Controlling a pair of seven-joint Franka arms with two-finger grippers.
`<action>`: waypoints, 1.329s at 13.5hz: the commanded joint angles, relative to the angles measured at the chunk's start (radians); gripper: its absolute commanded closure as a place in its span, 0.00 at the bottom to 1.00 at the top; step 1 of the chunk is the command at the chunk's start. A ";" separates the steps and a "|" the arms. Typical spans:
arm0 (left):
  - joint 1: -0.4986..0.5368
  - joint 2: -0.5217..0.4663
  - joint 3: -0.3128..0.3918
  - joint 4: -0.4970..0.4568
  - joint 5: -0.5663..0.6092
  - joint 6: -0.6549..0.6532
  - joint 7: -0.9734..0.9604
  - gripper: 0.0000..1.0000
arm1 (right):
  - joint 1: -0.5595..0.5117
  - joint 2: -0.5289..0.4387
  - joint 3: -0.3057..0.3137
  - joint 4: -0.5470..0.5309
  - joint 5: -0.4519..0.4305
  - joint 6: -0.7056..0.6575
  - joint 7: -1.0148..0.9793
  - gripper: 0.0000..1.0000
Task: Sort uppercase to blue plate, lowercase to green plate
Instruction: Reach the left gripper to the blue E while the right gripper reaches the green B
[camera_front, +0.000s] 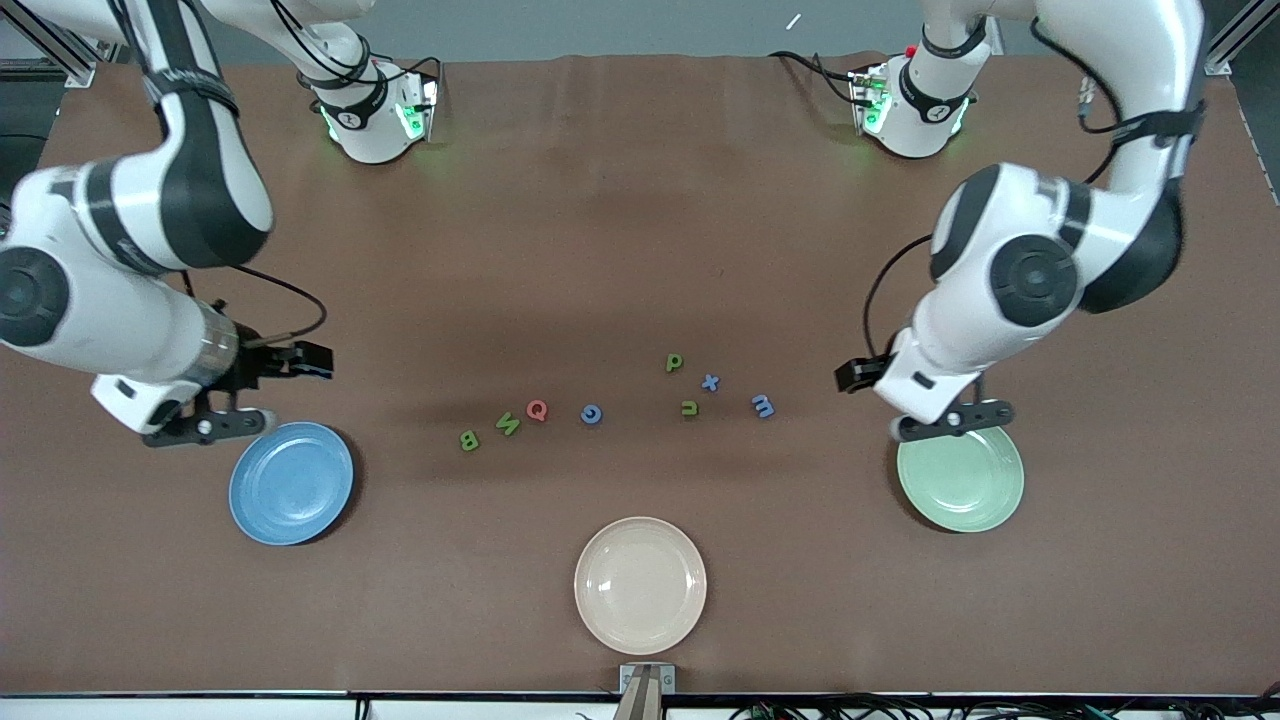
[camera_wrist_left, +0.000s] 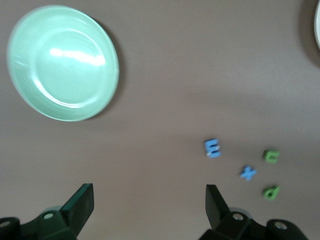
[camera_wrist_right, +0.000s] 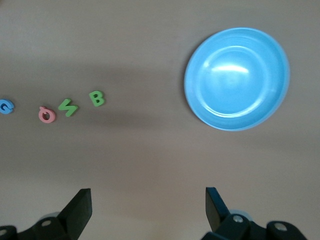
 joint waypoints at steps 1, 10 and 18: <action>-0.048 0.046 -0.003 -0.044 0.008 0.114 -0.166 0.04 | 0.051 0.098 -0.006 0.025 0.003 0.071 0.003 0.00; -0.114 0.212 0.000 -0.077 0.019 0.313 -0.424 0.33 | 0.137 0.359 -0.006 0.016 0.003 0.401 0.003 0.00; -0.143 0.286 0.002 -0.084 0.021 0.386 -0.427 0.36 | 0.183 0.408 -0.006 -0.051 0.002 0.515 0.037 0.00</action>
